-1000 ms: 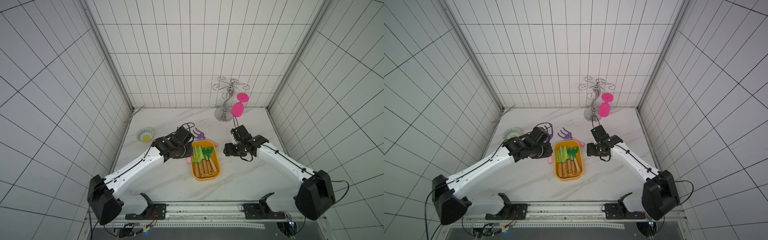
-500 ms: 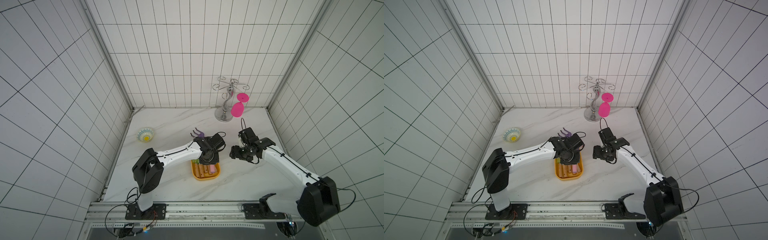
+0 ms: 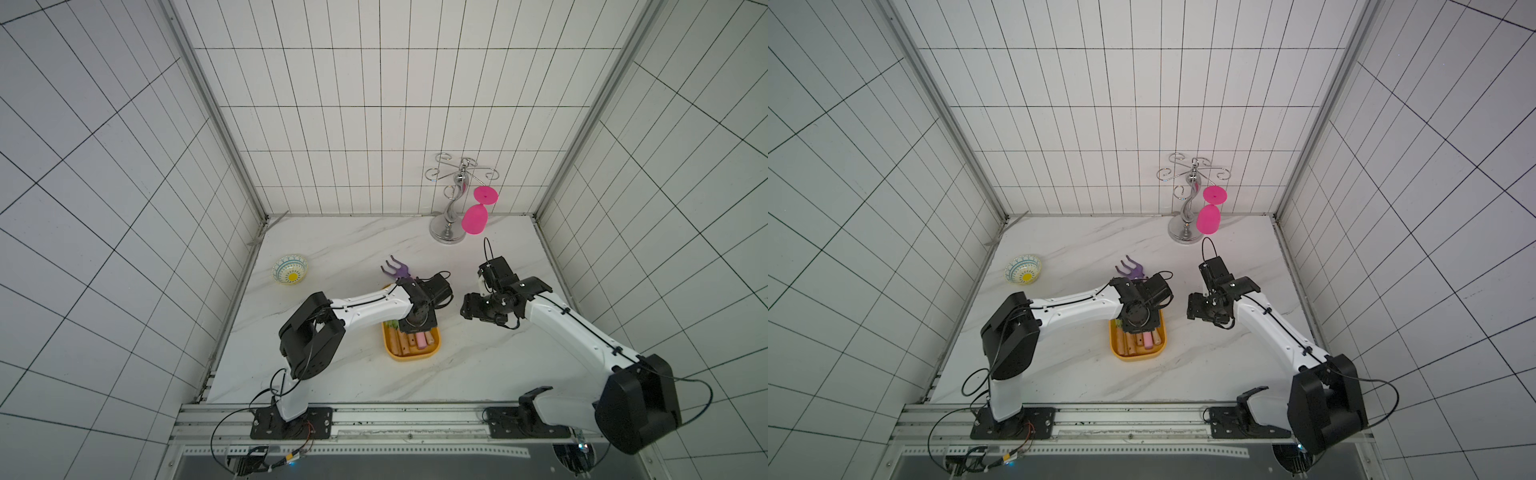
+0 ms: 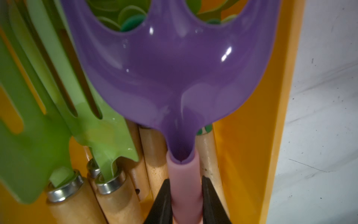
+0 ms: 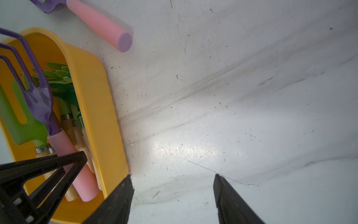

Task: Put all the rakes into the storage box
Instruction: Place the rake in the storage box.

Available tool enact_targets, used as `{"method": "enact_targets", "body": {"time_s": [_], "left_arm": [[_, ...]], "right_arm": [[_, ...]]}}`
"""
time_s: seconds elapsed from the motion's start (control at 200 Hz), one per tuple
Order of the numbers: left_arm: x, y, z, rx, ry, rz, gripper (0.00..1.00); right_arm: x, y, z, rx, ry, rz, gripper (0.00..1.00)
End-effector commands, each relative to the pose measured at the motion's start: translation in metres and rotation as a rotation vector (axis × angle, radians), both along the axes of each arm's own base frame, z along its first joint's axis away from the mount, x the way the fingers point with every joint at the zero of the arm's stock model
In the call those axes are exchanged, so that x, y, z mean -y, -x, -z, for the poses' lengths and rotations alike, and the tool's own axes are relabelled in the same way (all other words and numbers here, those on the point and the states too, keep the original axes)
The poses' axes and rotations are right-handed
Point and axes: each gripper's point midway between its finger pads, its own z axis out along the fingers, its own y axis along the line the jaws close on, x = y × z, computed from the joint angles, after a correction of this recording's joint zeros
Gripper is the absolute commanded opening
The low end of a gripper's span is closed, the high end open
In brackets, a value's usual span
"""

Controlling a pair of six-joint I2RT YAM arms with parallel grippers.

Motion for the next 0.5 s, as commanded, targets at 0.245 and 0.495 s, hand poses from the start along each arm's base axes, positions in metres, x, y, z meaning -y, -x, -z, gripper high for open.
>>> {"method": "enact_targets", "body": {"time_s": [0.245, 0.495], "left_arm": [[-0.002, 0.0, -0.027, 0.098, -0.019, -0.016, 0.52], [-0.011, -0.013, -0.094, 0.277, 0.014, 0.022, 0.61]], "right_arm": [[-0.015, -0.022, 0.017, -0.028, -0.014, -0.022, 0.69], [-0.028, -0.037, 0.03, -0.049, 0.004, -0.055, 0.68]]}}
